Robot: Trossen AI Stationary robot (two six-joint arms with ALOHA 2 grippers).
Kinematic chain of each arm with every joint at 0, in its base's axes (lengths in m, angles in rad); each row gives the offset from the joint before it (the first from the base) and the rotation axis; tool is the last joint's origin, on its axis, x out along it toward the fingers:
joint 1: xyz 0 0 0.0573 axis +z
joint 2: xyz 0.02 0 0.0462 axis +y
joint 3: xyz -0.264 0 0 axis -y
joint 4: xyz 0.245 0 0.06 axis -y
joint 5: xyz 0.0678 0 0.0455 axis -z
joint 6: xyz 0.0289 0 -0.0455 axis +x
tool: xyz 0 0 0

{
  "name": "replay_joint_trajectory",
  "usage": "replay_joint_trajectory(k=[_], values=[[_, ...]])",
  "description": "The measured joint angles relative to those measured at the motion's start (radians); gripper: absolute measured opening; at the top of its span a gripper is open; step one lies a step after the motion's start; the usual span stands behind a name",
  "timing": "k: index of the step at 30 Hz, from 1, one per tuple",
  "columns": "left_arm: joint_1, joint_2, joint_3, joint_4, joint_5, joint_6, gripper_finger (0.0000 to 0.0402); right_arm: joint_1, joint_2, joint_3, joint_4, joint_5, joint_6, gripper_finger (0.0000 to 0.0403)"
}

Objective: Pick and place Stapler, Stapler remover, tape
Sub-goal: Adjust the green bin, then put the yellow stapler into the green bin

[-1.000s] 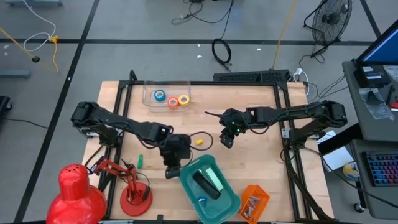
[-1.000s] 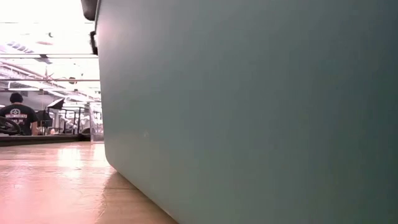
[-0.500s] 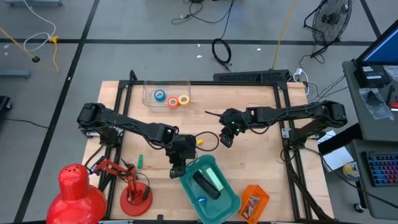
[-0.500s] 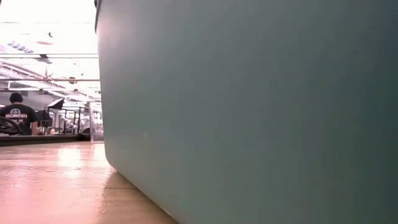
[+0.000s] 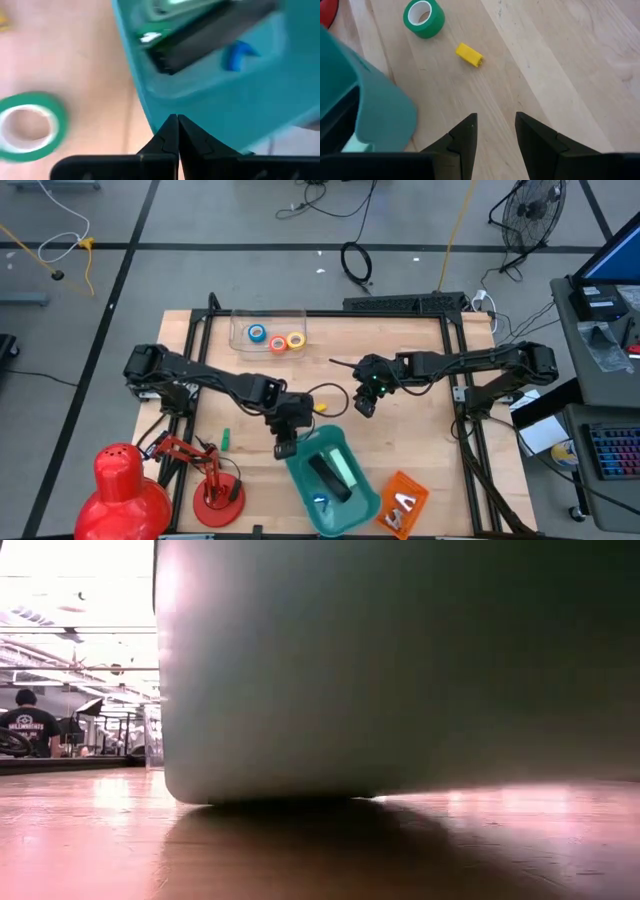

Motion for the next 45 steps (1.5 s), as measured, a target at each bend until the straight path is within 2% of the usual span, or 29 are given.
replay_joint_trajectory(k=[5,17,22,27,34,40,45], values=[[0.036,0.002,-0.001,-0.054,-0.07,0.019,0.0,0.0,0.0,0.0,0.0,0.0,-0.005,0.0128],[0.096,-0.007,0.049,-0.075,-0.118,0.075,0.0,0.0,0.0,0.0,-0.009,0.0,-0.012,0.0128],[0.097,-0.007,0.082,-0.076,-0.107,0.069,0.0,0.0,0.0,0.0,-0.01,0.0,-0.012,0.0128],[0.098,-0.026,0.144,-0.067,-0.042,0.09,0.0,0.0,0.0,0.0,-0.009,0.0,-0.009,0.0128],[0.141,-0.072,0.172,-0.097,-0.238,0.088,0.0002,-0.001,0.0,0.001,0.034,-0.034,-0.082,0.0128],[0.174,-0.069,0.172,-0.121,-0.249,0.034,0.0002,-0.007,0.017,0.0,0.11,-0.089,-0.125,0.0128],[0.176,-0.115,0.166,-0.207,-0.326,0.024,0.0005,-0.035,0.078,0.001,0.223,-0.16,-0.137,0.0134]])
